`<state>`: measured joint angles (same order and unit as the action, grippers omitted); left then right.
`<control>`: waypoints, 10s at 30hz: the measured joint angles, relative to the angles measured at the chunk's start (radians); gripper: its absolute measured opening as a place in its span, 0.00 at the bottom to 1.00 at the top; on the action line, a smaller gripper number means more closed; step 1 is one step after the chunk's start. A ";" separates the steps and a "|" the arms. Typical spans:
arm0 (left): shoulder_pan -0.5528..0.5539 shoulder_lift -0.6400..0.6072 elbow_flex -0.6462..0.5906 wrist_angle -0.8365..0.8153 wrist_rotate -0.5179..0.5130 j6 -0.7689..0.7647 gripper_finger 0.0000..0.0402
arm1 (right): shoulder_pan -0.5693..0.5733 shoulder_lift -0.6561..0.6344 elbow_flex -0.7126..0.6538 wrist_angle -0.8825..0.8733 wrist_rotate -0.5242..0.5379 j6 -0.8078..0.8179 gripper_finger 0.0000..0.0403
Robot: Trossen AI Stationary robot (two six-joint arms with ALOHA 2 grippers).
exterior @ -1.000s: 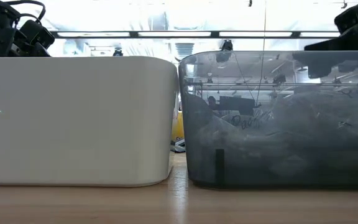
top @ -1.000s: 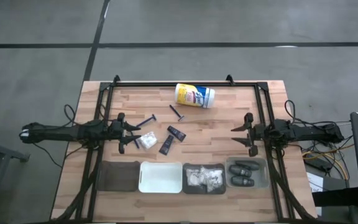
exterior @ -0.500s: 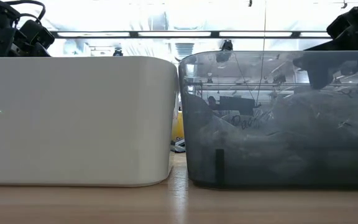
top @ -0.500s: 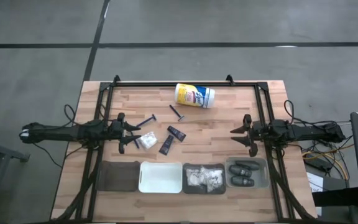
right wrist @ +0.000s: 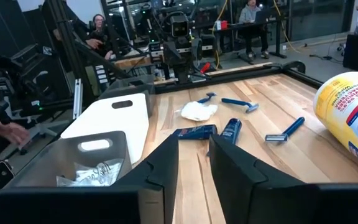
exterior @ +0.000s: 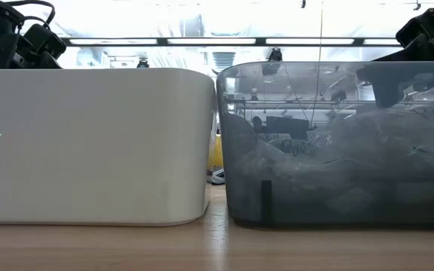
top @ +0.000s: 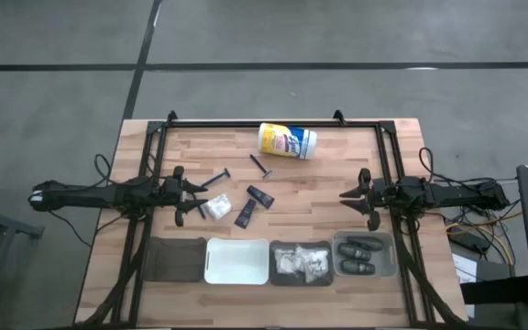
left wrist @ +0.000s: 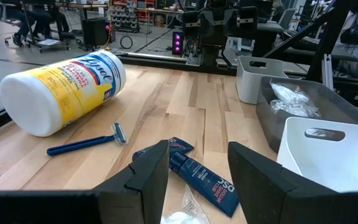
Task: Pick & Place Travel size toiletries
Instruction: Put the blue razor into the white bin
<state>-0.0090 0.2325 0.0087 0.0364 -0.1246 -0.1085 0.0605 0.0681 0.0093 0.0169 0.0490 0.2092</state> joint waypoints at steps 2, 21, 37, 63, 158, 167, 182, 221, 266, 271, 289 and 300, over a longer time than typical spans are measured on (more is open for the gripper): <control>0.000 0.000 0.000 0.000 0.000 0.000 0.43 | 0.000 0.000 0.000 0.000 0.000 -0.001 0.20; 0.000 0.000 0.000 0.156 -0.002 -0.020 0.43 | 0.000 0.000 0.000 0.000 0.000 0.000 0.09; -0.001 0.007 0.000 0.147 -0.014 0.066 0.43 | 0.000 0.000 0.000 0.000 0.000 0.000 0.17; 0.001 0.265 0.205 0.053 -0.202 0.160 0.43 | 0.000 0.000 0.000 0.000 0.000 0.000 0.36; 0.295 0.969 0.359 0.088 -0.218 -0.081 0.09 | 0.000 0.000 0.000 0.000 0.000 0.000 0.12; 0.294 0.820 0.360 0.094 -0.181 -0.084 0.09 | 0.000 0.000 0.000 0.000 0.000 -0.001 0.20; 0.216 0.740 0.361 0.151 -0.095 -0.080 0.09 | 0.000 0.000 0.000 0.000 0.000 -0.001 0.31; -0.045 0.937 0.642 -0.247 0.596 0.894 0.09 | 0.000 0.001 0.000 0.000 0.000 -0.001 0.50; -0.260 1.323 0.888 -0.294 0.361 0.891 0.18 | 0.000 0.000 0.000 0.000 0.000 0.000 0.15; -0.260 1.323 0.888 -0.293 0.339 0.889 0.27 | 0.000 0.000 0.000 0.000 0.000 0.000 0.12; -0.223 1.198 0.888 -0.365 0.247 0.866 0.40 | 0.000 0.000 0.000 0.000 0.000 0.000 0.20; -0.070 1.101 0.837 -0.369 0.249 0.811 0.40 | 0.000 0.001 0.000 0.000 0.000 0.000 0.28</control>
<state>-0.0788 1.3336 0.8454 -0.3328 0.1246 0.7020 0.0605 0.0692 0.0093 0.0170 0.0490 0.2087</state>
